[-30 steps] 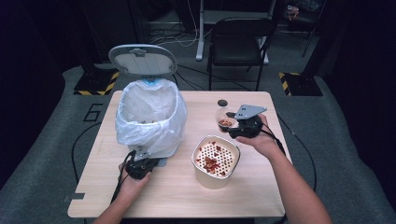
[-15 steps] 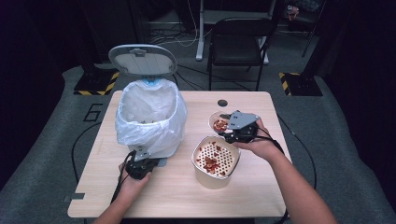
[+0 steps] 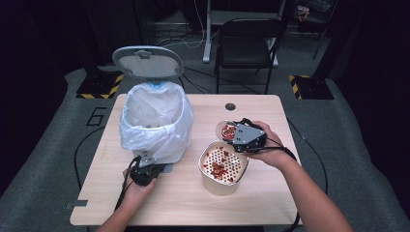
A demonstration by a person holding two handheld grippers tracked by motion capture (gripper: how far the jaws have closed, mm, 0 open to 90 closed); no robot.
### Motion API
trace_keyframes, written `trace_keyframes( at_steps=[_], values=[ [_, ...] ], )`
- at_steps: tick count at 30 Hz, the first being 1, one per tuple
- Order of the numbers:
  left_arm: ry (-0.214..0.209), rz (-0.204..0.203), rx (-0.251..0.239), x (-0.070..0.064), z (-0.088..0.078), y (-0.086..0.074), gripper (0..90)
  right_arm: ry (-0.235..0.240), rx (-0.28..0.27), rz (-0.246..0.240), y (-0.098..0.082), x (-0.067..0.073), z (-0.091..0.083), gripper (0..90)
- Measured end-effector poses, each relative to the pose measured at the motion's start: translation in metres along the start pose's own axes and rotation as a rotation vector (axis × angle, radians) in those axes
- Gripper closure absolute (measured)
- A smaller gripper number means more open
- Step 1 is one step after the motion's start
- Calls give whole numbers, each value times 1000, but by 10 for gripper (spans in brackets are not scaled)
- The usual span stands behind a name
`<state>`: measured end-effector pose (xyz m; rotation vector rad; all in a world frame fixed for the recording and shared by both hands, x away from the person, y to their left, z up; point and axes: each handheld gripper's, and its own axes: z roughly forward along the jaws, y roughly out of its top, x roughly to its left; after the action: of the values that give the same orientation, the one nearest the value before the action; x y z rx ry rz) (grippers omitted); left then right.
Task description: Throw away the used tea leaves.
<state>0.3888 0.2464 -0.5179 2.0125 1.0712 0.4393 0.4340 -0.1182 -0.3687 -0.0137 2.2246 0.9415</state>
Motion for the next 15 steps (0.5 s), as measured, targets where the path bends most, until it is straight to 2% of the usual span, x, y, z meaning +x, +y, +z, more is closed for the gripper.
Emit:
trace_keyframes(
  at_steps=[1, 2, 3, 7, 8, 9, 10, 11, 12, 13, 14, 15],
  values=[
    [-9, 27, 3, 2, 0, 1, 900, -3, 9, -17, 0, 1, -1, 448],
    [0, -2, 0, 0, 0, 0, 900, -5, 17, -25, 1, 2, -1, 448],
    [-9, 25, 3, 2, 0, 1, 900, -3, 20, -35, 1, 2, -1, 450],
    [-9, 26, 5, 2, 0, 1, 900, -9, 33, -81, 2, 4, -4, 451],
    [-1, 6, 1, 0, 0, 0, 900, -6, 37, -84, 2, 5, -4, 451],
    [-1, 6, 1, 0, 0, 0, 900, -6, 37, -84, 2, 5, -4, 451],
    [-9, 29, 3, 2, 0, 1, 900, -11, 41, -96, 3, 5, -4, 452],
    [-9, 28, 5, 2, 0, 1, 900, -8, 47, -113, 4, 6, -4, 453],
    [-1, 4, 0, 0, 0, 0, 900, -10, 49, -127, 4, 5, -4, 454],
    [-10, 28, 4, 2, 0, 1, 900, -14, 48, -131, 4, 6, -5, 455],
    [0, 0, 0, 0, 0, 0, 900, -9, 50, -127, 4, 6, -5, 456],
    [-10, 26, 3, 2, 0, 1, 900, -6, 50, -135, 4, 7, -5, 457]
  ],
)
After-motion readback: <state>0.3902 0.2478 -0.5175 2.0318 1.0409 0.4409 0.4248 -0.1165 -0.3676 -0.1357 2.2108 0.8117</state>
